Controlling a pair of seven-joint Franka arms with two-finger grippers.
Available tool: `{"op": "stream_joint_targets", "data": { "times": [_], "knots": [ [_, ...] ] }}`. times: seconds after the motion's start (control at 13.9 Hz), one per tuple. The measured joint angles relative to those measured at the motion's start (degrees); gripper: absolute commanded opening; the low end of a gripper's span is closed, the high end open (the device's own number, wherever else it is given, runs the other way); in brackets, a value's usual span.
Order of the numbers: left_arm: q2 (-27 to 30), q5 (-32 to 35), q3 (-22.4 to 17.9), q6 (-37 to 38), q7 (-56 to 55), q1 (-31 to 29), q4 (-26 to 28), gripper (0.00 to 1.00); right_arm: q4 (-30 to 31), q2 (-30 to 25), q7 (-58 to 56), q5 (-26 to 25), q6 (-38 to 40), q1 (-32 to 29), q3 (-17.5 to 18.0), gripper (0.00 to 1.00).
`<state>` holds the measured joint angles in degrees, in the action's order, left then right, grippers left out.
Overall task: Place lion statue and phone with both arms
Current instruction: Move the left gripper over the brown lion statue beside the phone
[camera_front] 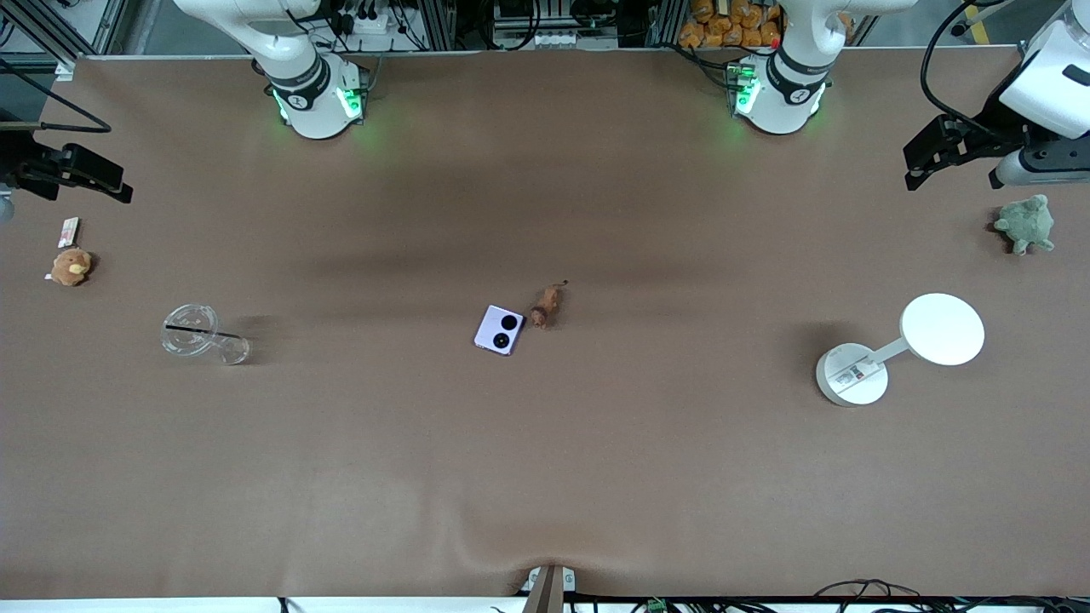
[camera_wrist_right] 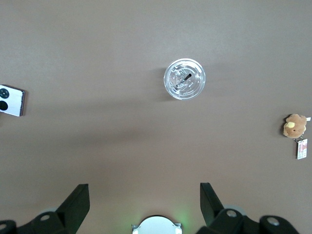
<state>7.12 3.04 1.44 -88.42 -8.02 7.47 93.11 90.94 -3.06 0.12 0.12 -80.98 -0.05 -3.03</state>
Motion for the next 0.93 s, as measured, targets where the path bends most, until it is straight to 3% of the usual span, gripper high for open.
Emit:
{"op": "stream_joint_targets", "data": {
  "times": [0.65, 0.93],
  "knots": [
    [-0.72, -0.26, 0.09, -0.01, 0.0, 1.41, -0.01, 1.0, 0.0, 0.0, -0.01, 0.0, 0.0, 0.0, 0.0, 1.0],
    [-2.37, -4.67, 0.92, -0.64, -0.01, 3.22, -0.05, 1.0, 0.0, 0.0, -0.01, 0.0, 0.0, 0.0, 0.0, 1.0]
  ]
}}
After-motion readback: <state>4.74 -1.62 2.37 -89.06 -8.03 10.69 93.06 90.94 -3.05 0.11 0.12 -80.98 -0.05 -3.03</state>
